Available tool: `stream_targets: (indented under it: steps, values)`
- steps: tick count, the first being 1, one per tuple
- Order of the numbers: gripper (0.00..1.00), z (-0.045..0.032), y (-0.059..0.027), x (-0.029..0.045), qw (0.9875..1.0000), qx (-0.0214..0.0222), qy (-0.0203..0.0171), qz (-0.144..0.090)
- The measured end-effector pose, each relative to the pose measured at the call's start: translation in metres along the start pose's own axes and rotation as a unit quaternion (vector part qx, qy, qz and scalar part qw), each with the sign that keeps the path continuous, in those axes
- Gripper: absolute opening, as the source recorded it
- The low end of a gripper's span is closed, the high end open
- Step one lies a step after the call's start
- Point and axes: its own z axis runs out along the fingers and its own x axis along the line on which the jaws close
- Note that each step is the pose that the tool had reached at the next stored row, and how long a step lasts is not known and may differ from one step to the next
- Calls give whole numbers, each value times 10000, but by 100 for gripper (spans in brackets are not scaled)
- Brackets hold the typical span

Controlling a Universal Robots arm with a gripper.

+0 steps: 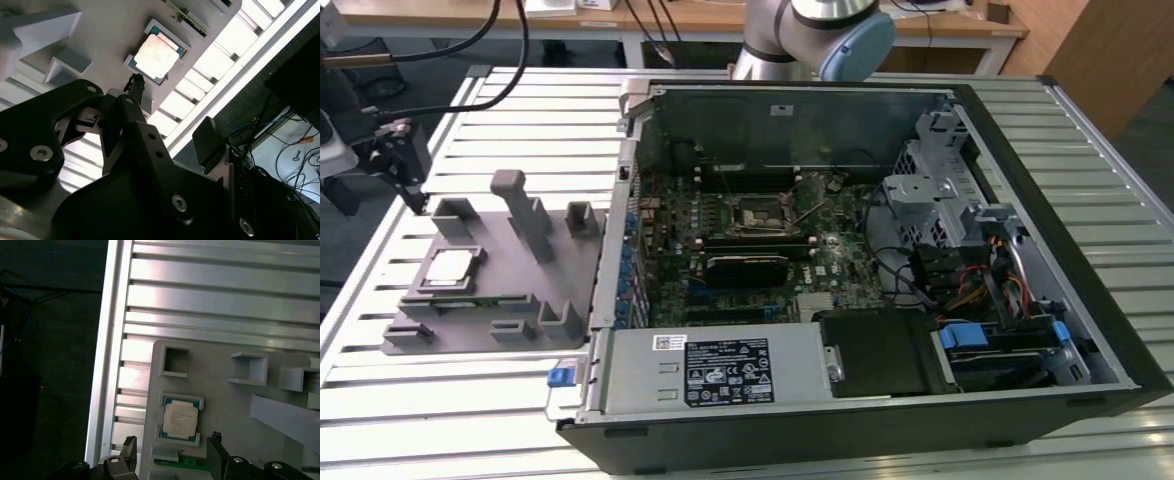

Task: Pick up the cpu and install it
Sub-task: 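Pick up the cpu and move it towards the insertion slot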

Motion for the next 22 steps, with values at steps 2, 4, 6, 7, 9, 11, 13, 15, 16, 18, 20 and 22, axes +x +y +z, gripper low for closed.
stream_targets:
  steps: [2, 4, 6, 7, 9, 11, 13, 15, 16, 18, 20, 22]
  values:
    - [66, 14, -1, 0, 10000, 2, -19, -1]
    - [66, 27, -2, -1, 10000, 1, -28, -2]
    - [66, 39, -3, -1, 10000, 2, -28, -2]
    - [66, 46, -3, -1, 10000, 2, -29, -2]
    - [66, 61, -4, -2, 10000, 3, -32, -2]
    - [66, 83, -5, -2, 10000, 6, -54, -3]
    - [66, 105, -6, -3, 10000, 12, -81, 31]
    - [66, 128, -6, -4, 9999, 14, -100, 83]
    - [66, 143, -7, -4, 9999, 14, -104, 99]
    - [66, 177, -8, -5, 9999, 14, -106, 121]
    - [66, 205, -8, -6, 9999, 14, -107, 129]
    - [66, 224, -9, -7, 9999, 12, -107, 130]
